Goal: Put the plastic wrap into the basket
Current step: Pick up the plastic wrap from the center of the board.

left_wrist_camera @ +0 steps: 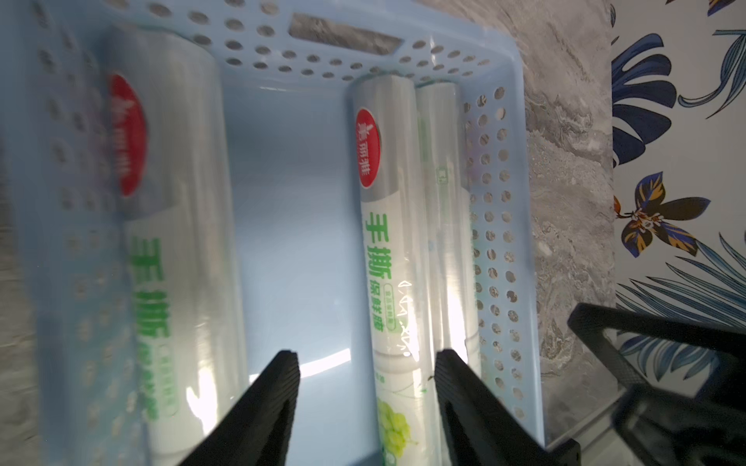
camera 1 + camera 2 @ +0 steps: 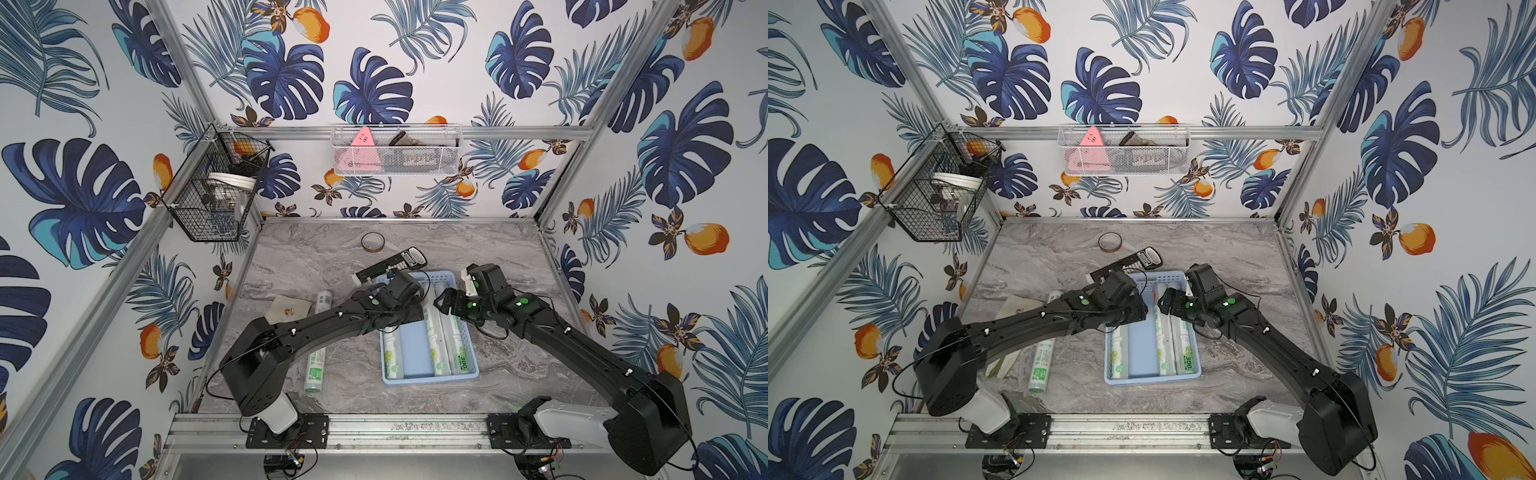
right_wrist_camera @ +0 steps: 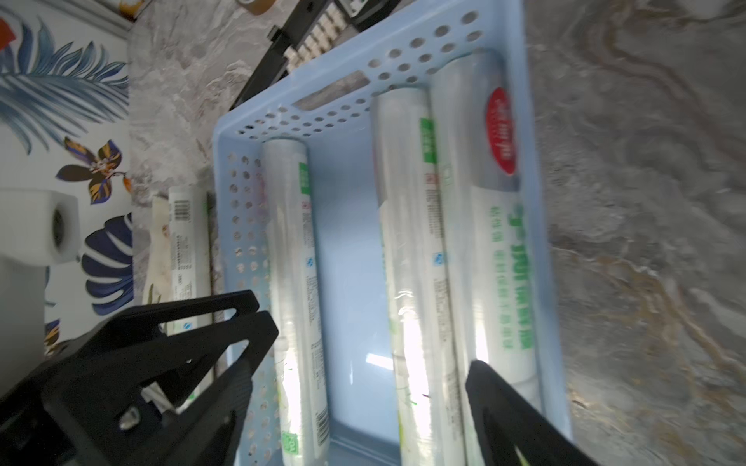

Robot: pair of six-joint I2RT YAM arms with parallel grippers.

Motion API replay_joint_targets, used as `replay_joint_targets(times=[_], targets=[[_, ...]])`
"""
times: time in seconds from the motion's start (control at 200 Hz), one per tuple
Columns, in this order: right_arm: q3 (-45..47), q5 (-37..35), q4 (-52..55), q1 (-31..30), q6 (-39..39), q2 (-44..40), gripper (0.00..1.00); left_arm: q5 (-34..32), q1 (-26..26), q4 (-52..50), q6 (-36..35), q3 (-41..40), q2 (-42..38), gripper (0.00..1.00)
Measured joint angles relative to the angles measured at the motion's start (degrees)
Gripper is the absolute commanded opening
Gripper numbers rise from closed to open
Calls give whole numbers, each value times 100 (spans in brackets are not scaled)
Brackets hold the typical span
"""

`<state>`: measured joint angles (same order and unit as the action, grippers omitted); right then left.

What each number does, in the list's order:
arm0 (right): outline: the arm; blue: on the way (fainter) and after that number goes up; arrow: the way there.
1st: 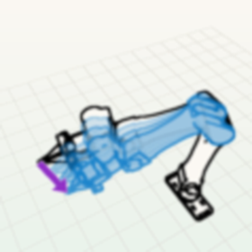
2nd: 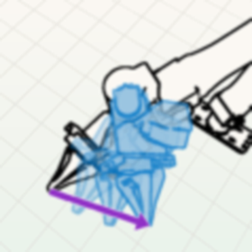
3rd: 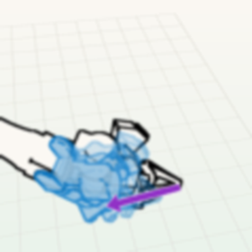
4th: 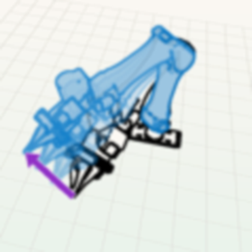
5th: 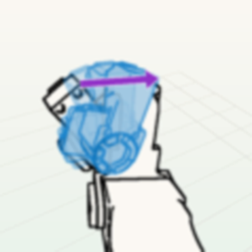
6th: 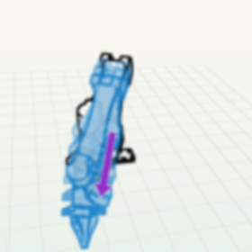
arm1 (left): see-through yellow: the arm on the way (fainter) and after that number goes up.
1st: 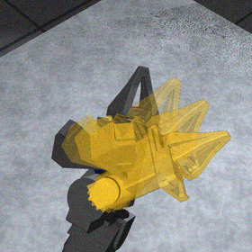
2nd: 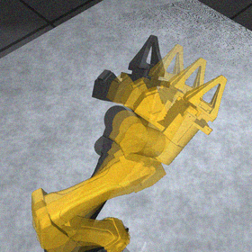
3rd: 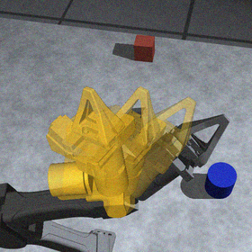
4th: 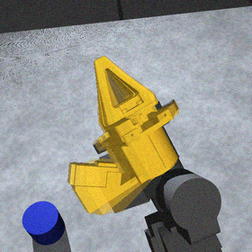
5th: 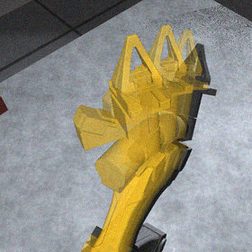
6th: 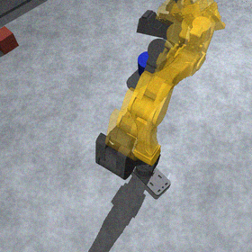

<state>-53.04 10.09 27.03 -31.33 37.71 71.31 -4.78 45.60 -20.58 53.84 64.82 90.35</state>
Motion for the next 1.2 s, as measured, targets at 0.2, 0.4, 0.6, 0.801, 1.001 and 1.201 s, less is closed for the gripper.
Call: replay_joint_targets(times=[0.2, 0.4, 0.6, 0.801, 1.001, 1.201], targets=[[-634, 146, -238, -953, -76, 691, 87, -1193, -109, -647, -284, -389, -1241, 65], [-1244, 179, -374, -1545, -85, 1530, 89, -1906, -887, -1377, -321, -1108, -2481, 72], [-1742, 254, -463, -1932, -109, 2181, 90, -1934, -1762, -1945, -448, -1692, -3314, 79], [-2194, 328, -461, -2173, -177, 2726, 92, -1740, -2328, -2225, -610, -2050, -3482, 87], [-2653, 396, -409, -2374, -269, 3211, 92, -1075, -3156, -2124, -909, -2476, -3427, 89], [-2940, 404, -205, -2424, -278, 3543, 93, 118, -4218, -1687, -1093, -2750, -2983, 88]])
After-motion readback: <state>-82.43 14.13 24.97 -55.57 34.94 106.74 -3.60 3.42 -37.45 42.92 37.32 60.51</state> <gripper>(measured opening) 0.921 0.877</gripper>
